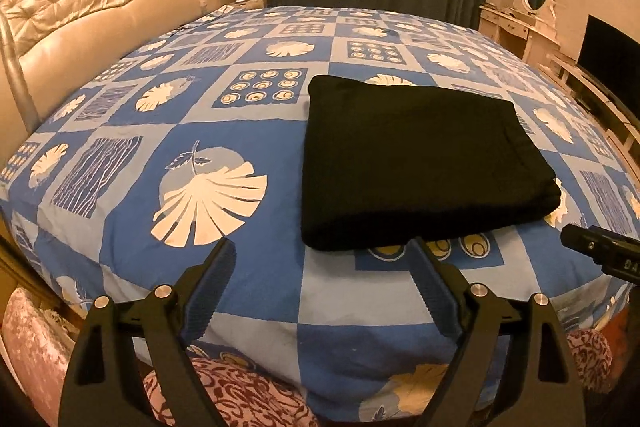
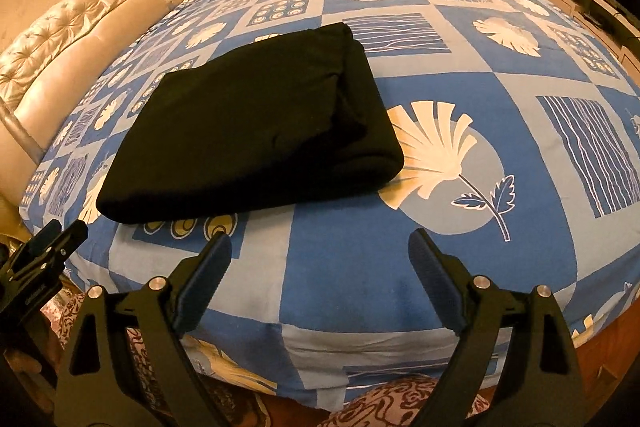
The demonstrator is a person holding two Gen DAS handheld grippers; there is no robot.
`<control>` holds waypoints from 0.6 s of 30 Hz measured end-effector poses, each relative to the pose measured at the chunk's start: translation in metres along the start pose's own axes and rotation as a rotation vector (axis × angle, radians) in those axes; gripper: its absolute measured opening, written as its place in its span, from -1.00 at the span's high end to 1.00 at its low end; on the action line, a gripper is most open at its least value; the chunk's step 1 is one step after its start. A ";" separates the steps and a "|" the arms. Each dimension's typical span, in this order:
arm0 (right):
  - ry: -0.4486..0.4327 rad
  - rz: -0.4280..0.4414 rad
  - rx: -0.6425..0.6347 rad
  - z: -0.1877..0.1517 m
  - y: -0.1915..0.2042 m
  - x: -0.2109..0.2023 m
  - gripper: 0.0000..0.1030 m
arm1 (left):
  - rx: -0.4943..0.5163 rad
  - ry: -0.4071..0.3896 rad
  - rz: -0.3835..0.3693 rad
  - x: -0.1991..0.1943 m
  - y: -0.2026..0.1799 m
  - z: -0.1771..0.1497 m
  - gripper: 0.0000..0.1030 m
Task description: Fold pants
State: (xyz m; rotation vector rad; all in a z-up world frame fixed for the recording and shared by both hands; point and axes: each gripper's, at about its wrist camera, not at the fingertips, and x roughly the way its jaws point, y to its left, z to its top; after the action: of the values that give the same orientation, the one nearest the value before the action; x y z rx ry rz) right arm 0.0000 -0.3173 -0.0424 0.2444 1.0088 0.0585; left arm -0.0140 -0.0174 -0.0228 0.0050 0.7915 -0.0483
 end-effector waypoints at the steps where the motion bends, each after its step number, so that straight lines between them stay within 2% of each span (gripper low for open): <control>1: 0.005 0.001 0.000 0.000 0.000 0.001 -0.75 | 0.000 0.000 0.002 0.000 -0.001 0.000 -0.66; 10: 0.037 0.018 0.029 -0.003 -0.004 0.008 -0.75 | -0.017 0.018 0.014 0.003 0.000 -0.001 -0.66; 18: 0.053 0.024 0.028 -0.006 -0.002 0.012 -0.75 | -0.006 0.025 -0.019 0.002 -0.004 -0.001 -0.66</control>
State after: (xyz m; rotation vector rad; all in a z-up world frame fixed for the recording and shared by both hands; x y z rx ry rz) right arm 0.0014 -0.3164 -0.0552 0.2822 1.0604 0.0729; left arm -0.0138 -0.0218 -0.0252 -0.0072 0.8169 -0.0640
